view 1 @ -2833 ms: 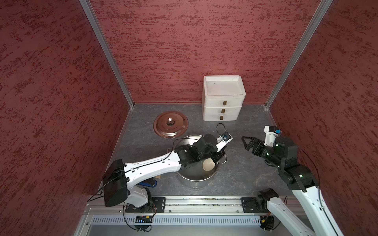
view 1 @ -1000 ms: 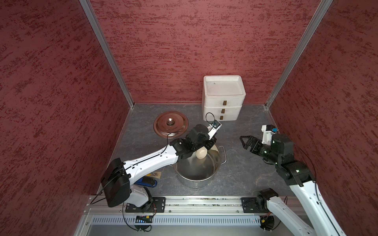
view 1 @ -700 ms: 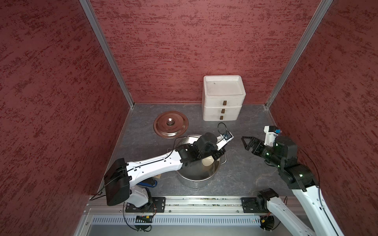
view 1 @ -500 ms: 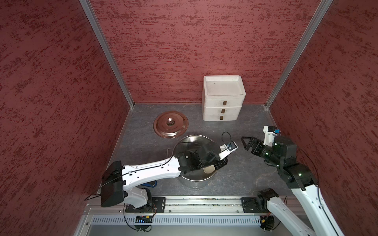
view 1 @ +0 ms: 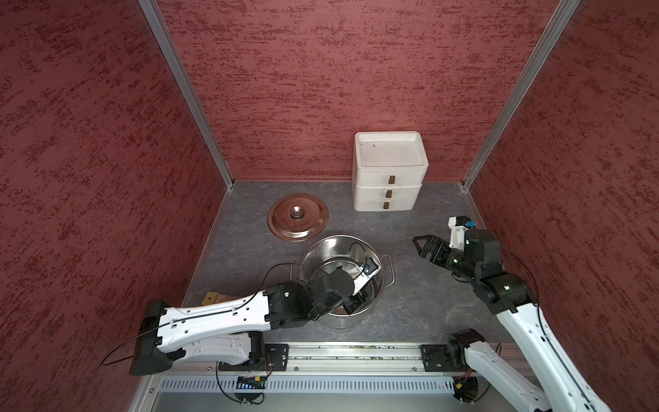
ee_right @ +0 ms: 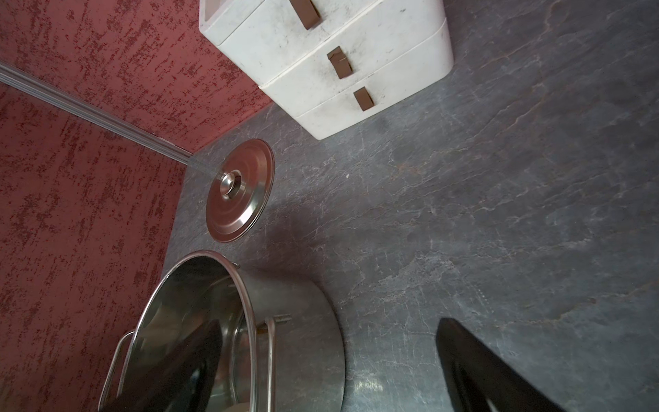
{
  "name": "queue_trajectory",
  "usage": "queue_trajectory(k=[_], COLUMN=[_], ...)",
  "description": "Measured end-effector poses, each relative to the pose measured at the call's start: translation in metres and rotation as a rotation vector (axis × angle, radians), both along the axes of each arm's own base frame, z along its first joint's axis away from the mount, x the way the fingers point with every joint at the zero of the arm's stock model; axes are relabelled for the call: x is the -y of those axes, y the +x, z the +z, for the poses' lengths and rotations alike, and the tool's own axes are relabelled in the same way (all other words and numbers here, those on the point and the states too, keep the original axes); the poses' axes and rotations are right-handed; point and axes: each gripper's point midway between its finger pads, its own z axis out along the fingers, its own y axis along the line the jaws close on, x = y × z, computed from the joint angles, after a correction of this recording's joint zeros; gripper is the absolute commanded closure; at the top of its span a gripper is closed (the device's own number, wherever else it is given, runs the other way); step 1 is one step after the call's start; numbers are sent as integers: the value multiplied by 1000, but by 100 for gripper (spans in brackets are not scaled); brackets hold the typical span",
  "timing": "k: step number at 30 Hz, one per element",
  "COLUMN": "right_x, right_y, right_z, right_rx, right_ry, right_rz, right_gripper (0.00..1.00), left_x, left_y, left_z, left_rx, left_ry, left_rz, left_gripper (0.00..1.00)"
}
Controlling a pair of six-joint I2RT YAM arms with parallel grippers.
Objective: Stir the soup with a spoon
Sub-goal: Stir the soup in the pan with a stick.
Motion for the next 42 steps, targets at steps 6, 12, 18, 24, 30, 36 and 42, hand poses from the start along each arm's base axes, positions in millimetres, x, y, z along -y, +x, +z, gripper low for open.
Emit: queue_trajectory(k=[6,12,18,24,30,36,42], right_x=[-2,-2,-2,0,3,5,5], right_y=[6,7,6,3,-3,-9,-10], right_z=[-4,-2,-1,5,12,18,13], right_rx=[-8,1,6,30,53,75,68], right_ry=[-7,-7,-7,-3,-2,3,2], right_rz=[8,10,8,4,-2,-6,-6], right_gripper=[2,1,2,2,2,2,2], left_x=[-53,-76,-63,-18,25,51,83], left_y=[39,71,106,130,137,119,73], left_z=[6,4,-6,-1,3,5,8], left_rx=[4,-1,-22,-32,-42,-51,-50], left_ry=[-36,-29,-8,-38,-75,-94,-98], left_rz=[175,242,233,118,0,-99,-213], left_gripper=[100,100,100,100,100,100,100])
